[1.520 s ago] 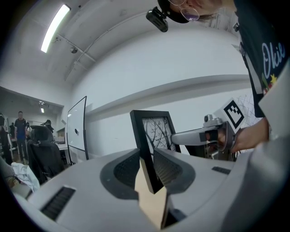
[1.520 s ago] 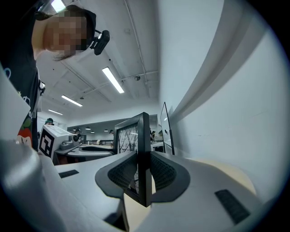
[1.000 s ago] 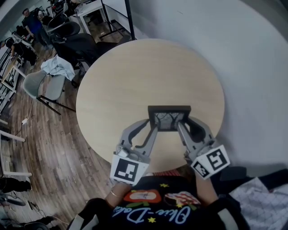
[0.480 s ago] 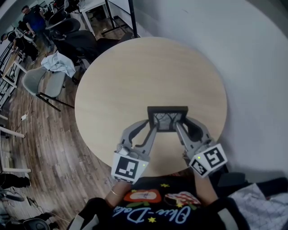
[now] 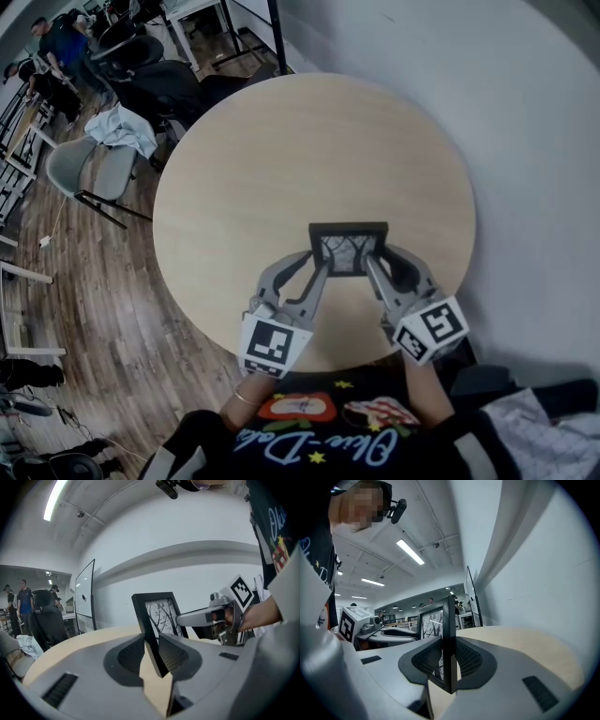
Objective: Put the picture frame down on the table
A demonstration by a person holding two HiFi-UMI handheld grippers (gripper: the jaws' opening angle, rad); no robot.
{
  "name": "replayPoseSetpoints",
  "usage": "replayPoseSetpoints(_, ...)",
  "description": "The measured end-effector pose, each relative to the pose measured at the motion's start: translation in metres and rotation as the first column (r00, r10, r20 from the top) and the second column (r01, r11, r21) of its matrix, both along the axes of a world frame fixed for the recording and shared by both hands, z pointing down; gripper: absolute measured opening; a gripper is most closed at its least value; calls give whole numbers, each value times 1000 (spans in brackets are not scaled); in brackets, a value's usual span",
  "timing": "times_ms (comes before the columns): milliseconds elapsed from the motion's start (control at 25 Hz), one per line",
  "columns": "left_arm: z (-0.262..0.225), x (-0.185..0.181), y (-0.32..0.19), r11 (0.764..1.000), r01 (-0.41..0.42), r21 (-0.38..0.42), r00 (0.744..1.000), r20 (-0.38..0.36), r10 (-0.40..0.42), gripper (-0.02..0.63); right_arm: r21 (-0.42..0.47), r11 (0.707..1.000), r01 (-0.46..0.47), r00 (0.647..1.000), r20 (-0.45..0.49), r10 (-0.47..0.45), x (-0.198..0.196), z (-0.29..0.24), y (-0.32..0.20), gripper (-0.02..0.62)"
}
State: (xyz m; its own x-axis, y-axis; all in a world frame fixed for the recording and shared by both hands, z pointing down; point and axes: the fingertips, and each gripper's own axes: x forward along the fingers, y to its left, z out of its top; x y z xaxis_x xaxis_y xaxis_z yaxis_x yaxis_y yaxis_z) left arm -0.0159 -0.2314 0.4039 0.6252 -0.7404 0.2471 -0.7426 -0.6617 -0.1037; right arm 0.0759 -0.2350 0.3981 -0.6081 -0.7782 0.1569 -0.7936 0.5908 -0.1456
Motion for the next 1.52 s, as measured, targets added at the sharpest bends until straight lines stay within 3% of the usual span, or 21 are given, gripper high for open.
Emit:
replayPoseSetpoints(920, 65, 3, -25, 989, 20, -145, 999, 52, -13, 94, -146, 989, 22, 1000, -16, -25, 4, 66, -29, 71)
replayPoseSetpoints(1520, 111, 2, -27, 968, 20, -250, 996, 91, 3, 94, -275, 961, 13, 1000, -13, -17, 5, 115, -34, 71)
